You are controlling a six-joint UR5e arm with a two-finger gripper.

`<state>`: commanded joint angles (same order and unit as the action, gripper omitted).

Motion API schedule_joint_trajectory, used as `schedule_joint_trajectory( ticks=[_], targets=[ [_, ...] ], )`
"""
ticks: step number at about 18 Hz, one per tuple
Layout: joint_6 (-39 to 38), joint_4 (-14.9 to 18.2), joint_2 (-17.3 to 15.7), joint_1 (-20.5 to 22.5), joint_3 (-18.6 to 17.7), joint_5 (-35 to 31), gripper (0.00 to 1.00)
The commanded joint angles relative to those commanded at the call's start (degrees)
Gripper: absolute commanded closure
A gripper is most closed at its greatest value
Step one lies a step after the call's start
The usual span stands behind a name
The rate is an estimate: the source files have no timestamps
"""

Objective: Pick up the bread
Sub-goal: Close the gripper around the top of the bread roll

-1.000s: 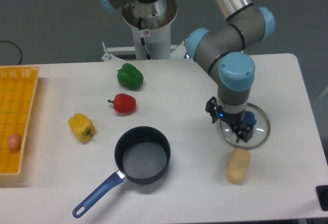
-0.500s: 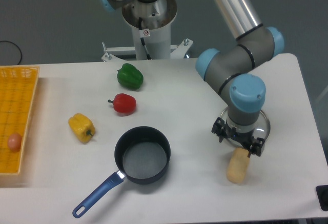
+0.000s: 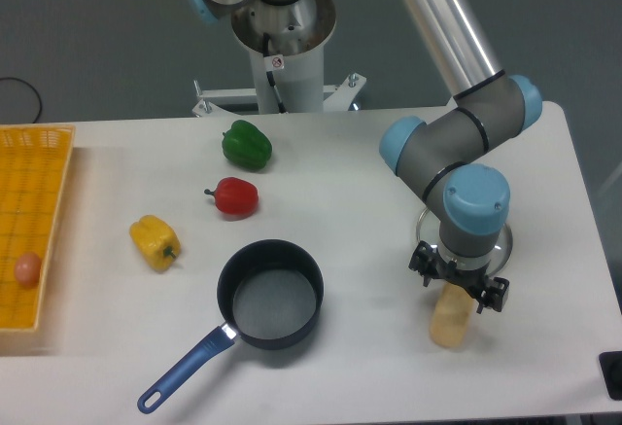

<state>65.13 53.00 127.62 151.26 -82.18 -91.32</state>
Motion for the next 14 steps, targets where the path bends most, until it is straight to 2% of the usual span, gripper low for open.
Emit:
schedule_joint_trajectory(
  ticks=[8, 11, 12, 13, 14],
  targets=[
    [0.00, -0.09, 1.40, 0.00, 0.09, -0.09, 0.00],
    [0.35, -2.37, 2.11, 0.00, -0.18, -0.26, 0.01],
    [0.44, -2.81, 2.20, 0.00, -0.18, -0.44, 0.06],
    [0.44, -2.90, 2.20, -0.09, -0.18, -0.53, 0.15],
    [0.53, -2.90, 2.28, 0.00, -0.18, -0.53, 0.30]
  ],
)
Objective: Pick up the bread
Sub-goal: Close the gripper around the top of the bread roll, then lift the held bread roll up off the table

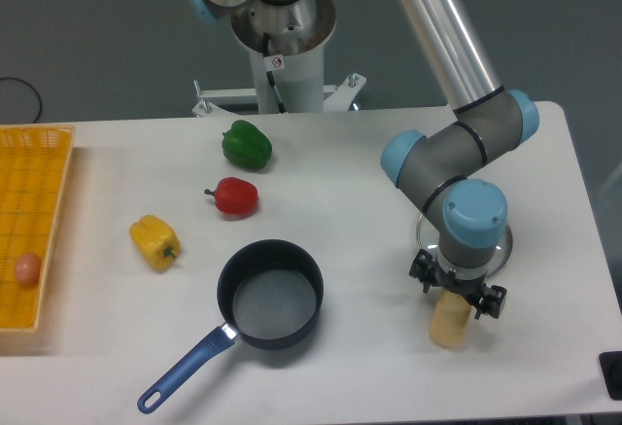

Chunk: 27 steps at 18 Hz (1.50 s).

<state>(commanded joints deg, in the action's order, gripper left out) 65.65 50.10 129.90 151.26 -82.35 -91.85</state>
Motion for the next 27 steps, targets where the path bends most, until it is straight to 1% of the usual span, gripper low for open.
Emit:
schedule_joint_trajectory(
  ticks=[3, 4, 5, 7, 10, 13, 15, 18, 22, 25, 27],
  targets=[
    [-0.09, 0.00, 0.00, 0.00, -0.09, -1.31, 0.51],
    [0.00, 0.00, -0.09, 0.00, -0.09, -1.49, 0.54],
    [0.00, 0.00, -0.17, 0.00, -0.17, -1.58, 0.60],
    [0.00, 0.00, -0.26, 0.00, -0.18, -1.58, 0.63],
    [0.00, 0.09, -0.96, -0.09, -0.35, -1.58, 0.64],
    [-0.35, 0.17, -3.59, -0.35, -1.58, -1.49, 0.64],
    [-0.44, 0.35, -5.96, -0.79, -3.24, -1.32, 0.64],
    [-0.44, 0.53, -8.87, -2.28, -5.09, -1.14, 0.64],
    [-0.18, 0.97, -11.33, -4.56, -6.32, -1.14, 0.63],
    [0.26, 2.54, -13.44, -6.32, -7.29, -1.14, 0.63],
    [0.96, 4.12, -14.58, -6.50, -7.82, -1.32, 0.63]
  ],
)
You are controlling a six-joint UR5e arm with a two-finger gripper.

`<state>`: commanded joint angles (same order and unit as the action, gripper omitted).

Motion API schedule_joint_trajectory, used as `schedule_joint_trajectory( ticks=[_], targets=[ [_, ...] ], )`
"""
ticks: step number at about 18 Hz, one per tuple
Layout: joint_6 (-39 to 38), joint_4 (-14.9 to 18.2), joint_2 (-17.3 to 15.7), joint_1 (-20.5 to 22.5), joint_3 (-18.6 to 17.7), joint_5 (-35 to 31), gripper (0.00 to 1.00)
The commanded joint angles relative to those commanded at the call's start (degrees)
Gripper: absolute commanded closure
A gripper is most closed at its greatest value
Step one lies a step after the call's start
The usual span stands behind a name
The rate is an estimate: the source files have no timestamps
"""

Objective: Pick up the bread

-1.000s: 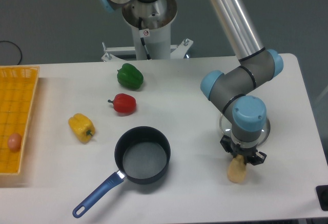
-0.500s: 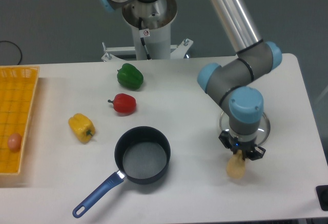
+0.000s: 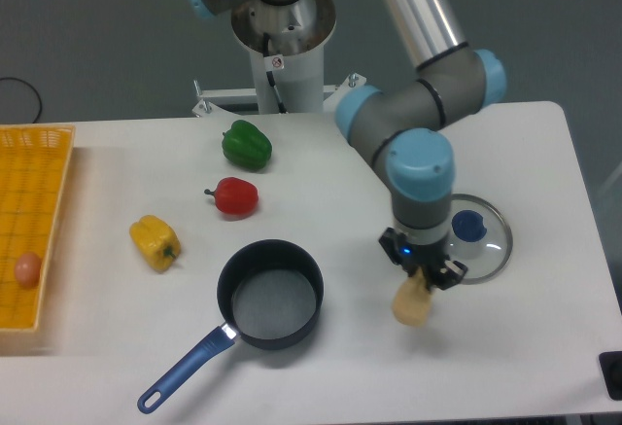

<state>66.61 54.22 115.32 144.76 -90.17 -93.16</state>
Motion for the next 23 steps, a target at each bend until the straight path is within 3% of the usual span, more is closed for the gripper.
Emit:
schedule_joint_trajectory(
  ticks=[6, 9, 13, 23],
  targets=[
    [20.10, 8.70, -3.87, 2.10, -0.53, -0.35, 0.63],
    [29.07, 12.21, -4.05, 4.04, -0.09, -0.44, 0.63],
    [31.47, 13.81, -4.05, 4.83, 0.26, -0.44, 0.63],
    [31.56, 13.81, -3.70, 4.83, 0.79, -0.53, 0.63]
  ],
)
